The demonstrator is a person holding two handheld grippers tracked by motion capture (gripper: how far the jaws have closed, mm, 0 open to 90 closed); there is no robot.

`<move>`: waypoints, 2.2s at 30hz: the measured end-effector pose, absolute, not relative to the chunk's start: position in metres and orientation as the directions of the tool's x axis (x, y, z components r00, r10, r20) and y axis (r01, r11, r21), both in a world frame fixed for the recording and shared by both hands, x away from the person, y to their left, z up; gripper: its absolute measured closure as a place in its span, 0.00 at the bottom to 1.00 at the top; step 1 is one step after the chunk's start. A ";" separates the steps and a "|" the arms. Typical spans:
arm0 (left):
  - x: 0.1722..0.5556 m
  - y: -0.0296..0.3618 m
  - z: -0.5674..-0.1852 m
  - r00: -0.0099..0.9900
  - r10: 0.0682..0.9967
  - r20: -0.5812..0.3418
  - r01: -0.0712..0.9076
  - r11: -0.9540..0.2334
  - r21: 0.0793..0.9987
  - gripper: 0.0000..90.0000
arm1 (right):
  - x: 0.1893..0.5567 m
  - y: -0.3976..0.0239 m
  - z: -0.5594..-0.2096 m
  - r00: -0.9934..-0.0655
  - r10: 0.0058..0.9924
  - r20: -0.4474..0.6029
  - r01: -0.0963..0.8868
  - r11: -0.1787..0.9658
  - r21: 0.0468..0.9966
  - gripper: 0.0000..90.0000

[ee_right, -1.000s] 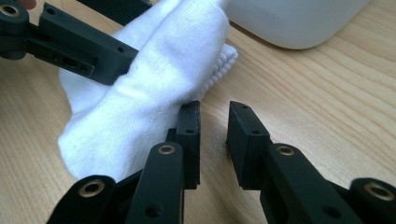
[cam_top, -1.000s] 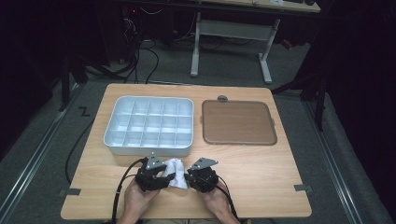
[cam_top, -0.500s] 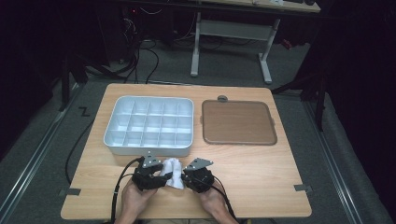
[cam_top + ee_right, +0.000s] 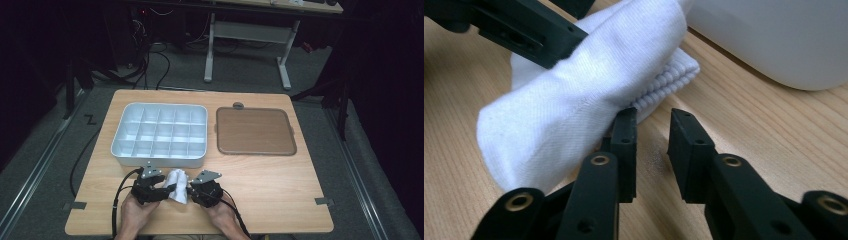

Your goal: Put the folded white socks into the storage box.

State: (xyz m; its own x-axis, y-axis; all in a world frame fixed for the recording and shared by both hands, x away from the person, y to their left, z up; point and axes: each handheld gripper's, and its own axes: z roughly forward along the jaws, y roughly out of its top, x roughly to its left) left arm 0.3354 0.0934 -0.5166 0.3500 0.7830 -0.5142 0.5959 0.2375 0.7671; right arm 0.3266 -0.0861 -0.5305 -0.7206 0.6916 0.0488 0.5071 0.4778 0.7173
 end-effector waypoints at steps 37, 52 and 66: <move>0.363 0.084 -0.525 0.220 0.740 -0.636 0.682 0.350 0.642 0.28 | 0.308 -0.271 -0.523 -0.348 0.937 0.020 0.619 0.214 0.755 0.62; 0.356 0.085 -0.524 0.251 0.703 -0.665 0.693 0.350 0.630 0.56 | 0.316 -0.301 -0.531 -0.249 0.968 -0.041 0.648 0.198 0.735 0.48; 0.351 0.084 -0.522 0.276 0.690 -0.669 0.690 0.343 0.638 0.77 | 0.318 -0.303 -0.531 -0.247 0.969 -0.018 0.657 0.181 0.732 0.45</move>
State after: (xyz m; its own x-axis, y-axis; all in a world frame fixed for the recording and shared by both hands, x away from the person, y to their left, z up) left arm 0.3511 0.0836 -0.5217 0.2755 0.6903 -0.6690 0.6898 0.3428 0.6378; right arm 0.3182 -0.3034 -0.5313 -0.2468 0.9689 -0.0178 0.6572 0.1808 0.7317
